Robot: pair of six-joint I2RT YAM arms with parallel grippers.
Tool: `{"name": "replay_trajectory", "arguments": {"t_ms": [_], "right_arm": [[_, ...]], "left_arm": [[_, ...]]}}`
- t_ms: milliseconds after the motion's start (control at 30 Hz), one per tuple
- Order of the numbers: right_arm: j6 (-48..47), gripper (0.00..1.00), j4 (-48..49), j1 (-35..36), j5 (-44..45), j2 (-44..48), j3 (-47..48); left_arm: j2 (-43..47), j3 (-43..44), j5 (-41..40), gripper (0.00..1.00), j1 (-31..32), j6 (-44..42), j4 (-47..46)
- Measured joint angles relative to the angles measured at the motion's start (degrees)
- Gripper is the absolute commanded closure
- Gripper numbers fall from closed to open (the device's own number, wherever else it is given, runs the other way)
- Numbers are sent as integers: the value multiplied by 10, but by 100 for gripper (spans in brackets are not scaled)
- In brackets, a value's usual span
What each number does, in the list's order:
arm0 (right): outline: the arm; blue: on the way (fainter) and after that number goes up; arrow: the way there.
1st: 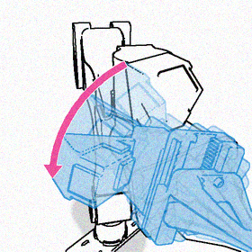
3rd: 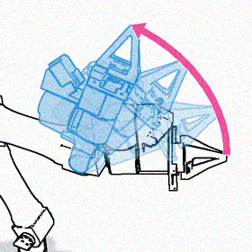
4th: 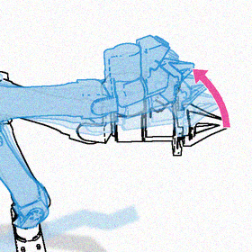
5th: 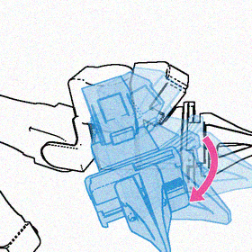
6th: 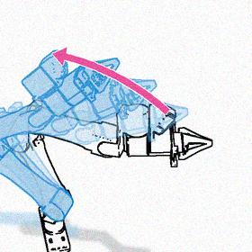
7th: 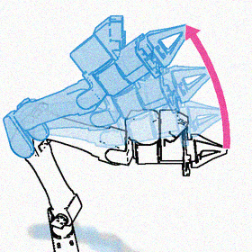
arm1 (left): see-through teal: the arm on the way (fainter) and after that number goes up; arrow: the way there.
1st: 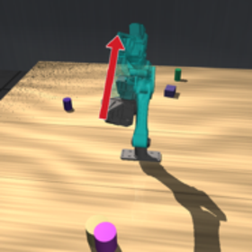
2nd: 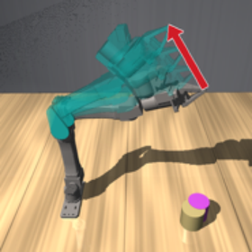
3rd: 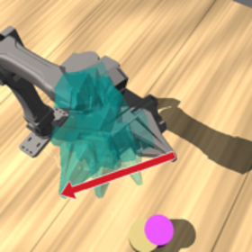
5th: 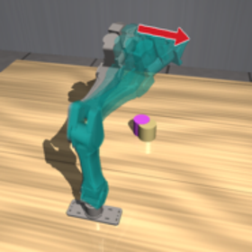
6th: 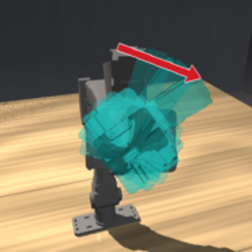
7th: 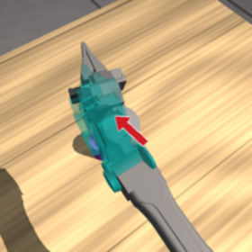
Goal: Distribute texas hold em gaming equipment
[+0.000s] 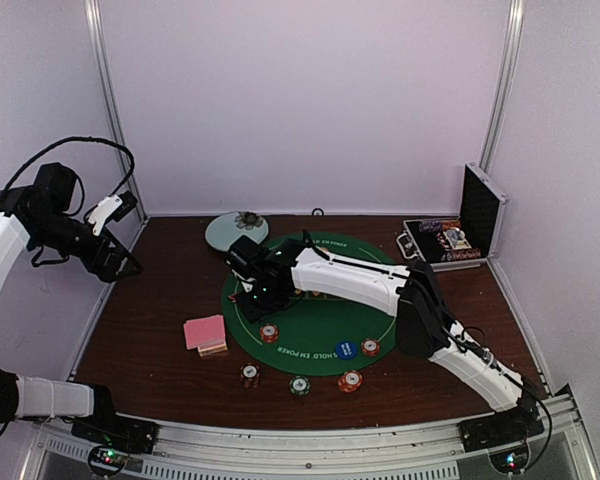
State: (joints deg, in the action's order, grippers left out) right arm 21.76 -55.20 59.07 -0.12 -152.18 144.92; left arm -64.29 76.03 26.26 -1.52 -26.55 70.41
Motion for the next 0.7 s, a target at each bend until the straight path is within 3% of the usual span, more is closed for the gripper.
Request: {"name": "replay_trajectory", "arguments": {"t_ms": [367, 533, 700], "right_arm": [[5, 57, 5, -3, 4, -6, 1], [5, 38, 1, -5, 6, -9, 1], [5, 30, -6, -6, 10, -9, 2]], "left_arm": [[0, 0, 1, 2, 0, 0, 0], [0, 0, 1, 2, 0, 0, 0], [0, 0, 1, 2, 0, 0, 0]]}}
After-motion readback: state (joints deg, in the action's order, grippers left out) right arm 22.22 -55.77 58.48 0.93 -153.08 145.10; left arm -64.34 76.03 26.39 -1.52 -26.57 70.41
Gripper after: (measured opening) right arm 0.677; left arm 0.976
